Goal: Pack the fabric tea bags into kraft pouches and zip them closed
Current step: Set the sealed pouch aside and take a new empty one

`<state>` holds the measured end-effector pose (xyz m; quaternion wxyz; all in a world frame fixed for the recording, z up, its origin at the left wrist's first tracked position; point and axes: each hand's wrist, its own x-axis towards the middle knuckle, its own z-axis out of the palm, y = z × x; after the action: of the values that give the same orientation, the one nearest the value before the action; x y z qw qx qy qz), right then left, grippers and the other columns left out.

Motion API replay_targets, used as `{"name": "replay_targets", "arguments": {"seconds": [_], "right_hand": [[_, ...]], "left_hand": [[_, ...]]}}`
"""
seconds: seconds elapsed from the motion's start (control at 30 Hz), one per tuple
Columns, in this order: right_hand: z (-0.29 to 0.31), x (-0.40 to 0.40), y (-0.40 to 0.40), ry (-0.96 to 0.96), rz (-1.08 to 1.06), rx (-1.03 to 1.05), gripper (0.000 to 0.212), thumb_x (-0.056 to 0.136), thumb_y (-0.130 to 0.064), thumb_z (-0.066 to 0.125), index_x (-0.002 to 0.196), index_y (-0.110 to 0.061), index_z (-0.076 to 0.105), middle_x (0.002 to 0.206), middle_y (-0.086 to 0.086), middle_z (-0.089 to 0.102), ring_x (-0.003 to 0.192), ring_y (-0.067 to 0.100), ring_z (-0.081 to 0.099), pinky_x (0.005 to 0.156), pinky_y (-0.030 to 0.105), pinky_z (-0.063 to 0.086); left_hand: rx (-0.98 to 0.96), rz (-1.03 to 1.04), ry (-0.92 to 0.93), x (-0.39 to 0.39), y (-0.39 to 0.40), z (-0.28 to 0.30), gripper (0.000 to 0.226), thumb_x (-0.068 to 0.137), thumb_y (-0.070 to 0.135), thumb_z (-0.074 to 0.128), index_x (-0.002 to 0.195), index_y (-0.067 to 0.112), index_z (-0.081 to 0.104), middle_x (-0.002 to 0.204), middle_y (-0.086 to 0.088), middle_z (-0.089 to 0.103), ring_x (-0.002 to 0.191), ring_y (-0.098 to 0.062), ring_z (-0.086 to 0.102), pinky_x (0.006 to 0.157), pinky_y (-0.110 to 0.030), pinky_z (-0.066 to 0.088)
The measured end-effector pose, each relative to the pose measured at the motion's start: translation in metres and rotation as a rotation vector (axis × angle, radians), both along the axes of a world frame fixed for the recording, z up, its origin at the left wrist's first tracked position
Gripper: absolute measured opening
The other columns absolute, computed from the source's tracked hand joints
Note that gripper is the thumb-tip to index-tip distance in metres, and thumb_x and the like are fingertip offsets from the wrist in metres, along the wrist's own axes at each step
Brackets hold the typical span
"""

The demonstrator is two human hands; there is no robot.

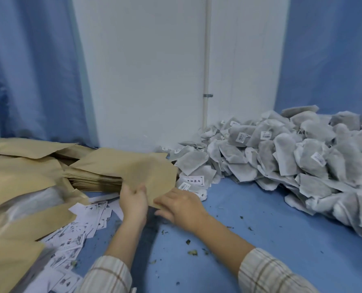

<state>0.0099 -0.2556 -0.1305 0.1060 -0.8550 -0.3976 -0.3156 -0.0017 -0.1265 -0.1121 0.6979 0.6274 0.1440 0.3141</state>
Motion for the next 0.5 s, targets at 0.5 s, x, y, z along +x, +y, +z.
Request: {"name": "replay_targets", "arguments": {"seconds": [0.5], "right_hand": [[0.043,-0.045,-0.056,1.444,0.147,1.597,0.053,0.09,-0.057,0.044,0.096,-0.01,0.066,0.083,0.009,0.07,0.065,0.021,0.067,0.048,0.027,0.052]], "left_hand": [[1.543,0.096,0.261,-0.075,0.063,-0.013,0.066,0.085,-0.005,0.048,0.132,0.042,0.049,0.147,-0.012,0.037,0.133,-0.029,0.034,0.106,-0.039,0.021]]}}
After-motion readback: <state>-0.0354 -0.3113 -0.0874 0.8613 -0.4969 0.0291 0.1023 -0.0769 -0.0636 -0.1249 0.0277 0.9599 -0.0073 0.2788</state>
